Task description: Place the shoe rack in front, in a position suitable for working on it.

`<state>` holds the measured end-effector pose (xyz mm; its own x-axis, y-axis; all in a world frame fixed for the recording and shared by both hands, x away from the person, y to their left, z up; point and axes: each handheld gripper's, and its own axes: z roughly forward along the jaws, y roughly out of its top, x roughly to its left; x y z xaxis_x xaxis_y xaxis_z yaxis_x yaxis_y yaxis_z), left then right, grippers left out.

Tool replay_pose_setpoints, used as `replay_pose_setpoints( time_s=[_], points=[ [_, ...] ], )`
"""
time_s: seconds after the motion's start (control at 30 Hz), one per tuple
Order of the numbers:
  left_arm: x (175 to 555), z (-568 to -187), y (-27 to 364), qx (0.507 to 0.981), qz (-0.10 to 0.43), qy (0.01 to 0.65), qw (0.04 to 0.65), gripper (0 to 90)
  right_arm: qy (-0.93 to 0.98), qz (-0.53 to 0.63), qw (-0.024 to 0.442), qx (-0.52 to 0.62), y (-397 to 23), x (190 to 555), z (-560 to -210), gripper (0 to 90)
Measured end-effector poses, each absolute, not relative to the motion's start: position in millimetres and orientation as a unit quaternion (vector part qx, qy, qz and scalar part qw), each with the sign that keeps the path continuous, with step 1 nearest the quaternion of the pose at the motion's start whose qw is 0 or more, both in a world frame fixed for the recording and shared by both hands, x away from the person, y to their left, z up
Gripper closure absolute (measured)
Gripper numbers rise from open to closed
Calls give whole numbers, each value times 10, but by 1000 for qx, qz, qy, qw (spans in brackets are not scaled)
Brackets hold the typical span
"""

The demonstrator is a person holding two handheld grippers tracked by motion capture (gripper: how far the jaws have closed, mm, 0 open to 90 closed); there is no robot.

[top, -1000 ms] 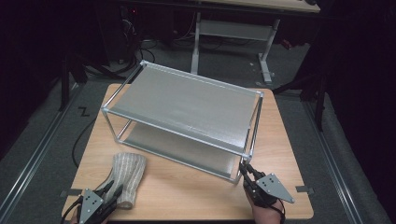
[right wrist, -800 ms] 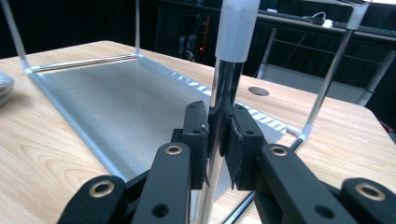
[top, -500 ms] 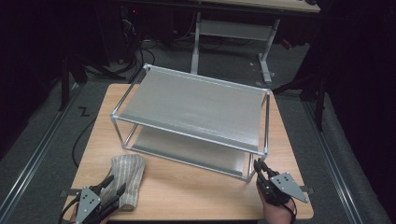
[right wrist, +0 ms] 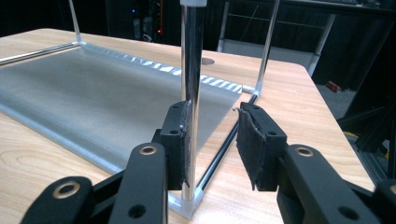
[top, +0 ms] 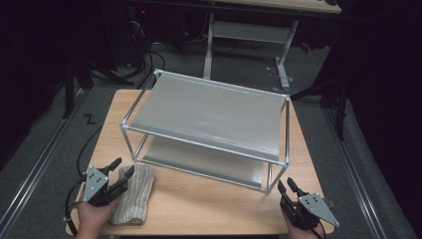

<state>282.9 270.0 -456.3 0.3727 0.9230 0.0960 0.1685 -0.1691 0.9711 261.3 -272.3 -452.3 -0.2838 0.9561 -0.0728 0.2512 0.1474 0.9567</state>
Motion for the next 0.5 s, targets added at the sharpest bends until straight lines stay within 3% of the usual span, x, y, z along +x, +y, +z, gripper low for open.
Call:
replay_pose_setpoints(
  time_s=[0.27, 0.5],
  points=[
    [3125, -4392, 2736, 630, 405, 420, 512, 483, 670, 456, 363, 460, -2644, 2631, -4519, 675],
    [3284, -4418, 2739, 635, 410, 428, 496, 483, 672, 440, 365, 471, -2618, 2654, -4511, 698]
  ],
)
